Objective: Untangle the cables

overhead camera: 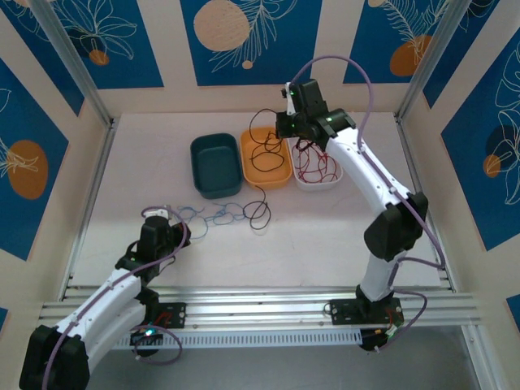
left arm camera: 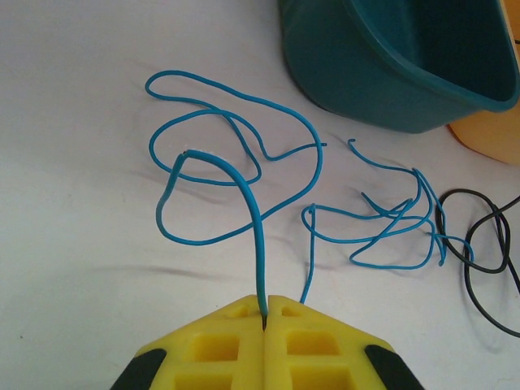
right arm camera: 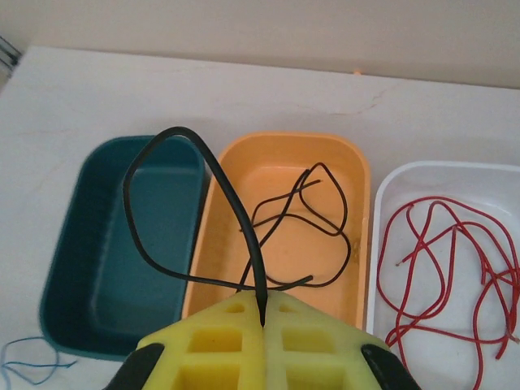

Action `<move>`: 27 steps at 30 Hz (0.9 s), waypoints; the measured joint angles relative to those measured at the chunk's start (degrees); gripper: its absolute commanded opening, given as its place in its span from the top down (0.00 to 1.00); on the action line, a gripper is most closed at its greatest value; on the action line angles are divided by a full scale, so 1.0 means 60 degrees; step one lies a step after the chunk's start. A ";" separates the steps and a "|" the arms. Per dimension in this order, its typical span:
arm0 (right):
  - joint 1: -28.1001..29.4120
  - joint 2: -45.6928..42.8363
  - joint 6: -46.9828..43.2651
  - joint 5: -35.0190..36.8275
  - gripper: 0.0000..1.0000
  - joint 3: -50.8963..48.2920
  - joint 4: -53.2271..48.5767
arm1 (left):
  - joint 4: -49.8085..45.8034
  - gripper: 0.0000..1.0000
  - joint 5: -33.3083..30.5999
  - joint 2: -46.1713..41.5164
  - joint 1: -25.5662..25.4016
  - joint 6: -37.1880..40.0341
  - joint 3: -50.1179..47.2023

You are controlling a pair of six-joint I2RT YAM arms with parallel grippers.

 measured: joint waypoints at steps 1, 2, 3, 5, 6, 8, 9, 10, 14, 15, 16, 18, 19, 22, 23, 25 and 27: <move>0.0000 0.0193 -0.0011 0.0036 1.00 0.0066 -0.0004 | 0.0000 1.00 0.0000 0.0000 0.0000 0.0000 0.0000; 0.0000 0.0441 -0.0036 0.0073 1.00 0.0153 -0.0004 | 0.0000 1.00 0.0004 0.0000 0.0000 0.0000 0.0000; 0.0000 0.0685 -0.0066 0.0109 1.00 0.0237 -0.0004 | 0.0000 1.00 0.0000 0.0000 0.0000 0.0000 0.0000; 0.0000 0.1122 -0.0076 0.0157 1.00 0.0382 -0.0011 | 0.0000 1.00 0.0004 0.0000 0.0000 0.0000 0.0000; 0.0000 0.1373 -0.0084 0.0178 1.00 0.0455 -0.0051 | 0.0000 1.00 0.0004 -0.0004 0.0000 0.0000 0.0000; 0.0000 0.1796 -0.0106 0.0182 1.00 0.0579 -0.0135 | 0.0000 1.00 0.0004 -0.0018 0.0000 0.0004 0.0000; 0.0000 0.2025 -0.0106 0.0182 1.00 0.0652 -0.0219 | 0.0000 1.00 0.0004 -0.0018 0.0000 0.0004 0.0000; 0.0000 0.2222 -0.0109 0.0182 1.00 0.0714 -0.0273 | -0.0004 1.00 0.0004 -0.0018 0.0000 0.0004 0.0000; -0.0007 0.3082 -0.0117 0.0160 1.00 0.1151 -0.0597 | -0.0004 1.00 0.0004 -0.0160 0.0000 0.0004 0.0000; -0.0007 0.3260 -0.0138 0.0146 1.00 0.1275 -0.0674 | -0.0004 1.00 0.0004 -0.0208 0.0000 0.0004 0.0000; -0.0018 0.3442 -0.0138 0.0146 1.00 0.1406 -0.0765 | -0.0004 1.00 0.0004 -0.0244 0.0000 0.0004 0.0000; -0.0029 0.3861 -0.0138 0.0138 0.97 0.1792 -0.0984 | -0.0011 1.00 0.0007 -0.0313 0.0000 0.0004 0.0000; -0.0036 0.4014 -0.0138 0.0138 0.95 0.1934 -0.1042 | -0.0015 1.00 0.0007 -0.0335 0.0000 0.0004 0.0000; -0.0036 0.4462 -0.0135 0.0131 0.88 0.2313 -0.1290 | -0.0069 0.97 0.0007 -0.0379 0.0000 0.0004 0.0000; -0.0036 0.4594 -0.0135 0.0127 0.86 0.2415 -0.1388 | -0.0080 0.93 0.0007 -0.0382 0.0000 0.0004 0.0000; -0.0036 0.4750 -0.0138 0.0120 0.81 0.2503 -0.1555 | -0.0117 0.90 0.0007 -0.0386 0.0000 0.0007 0.0000; -0.0036 0.4827 -0.0117 0.0109 0.73 0.2517 -0.1727 | -0.0182 0.89 0.0011 -0.0386 0.0000 0.0011 0.0000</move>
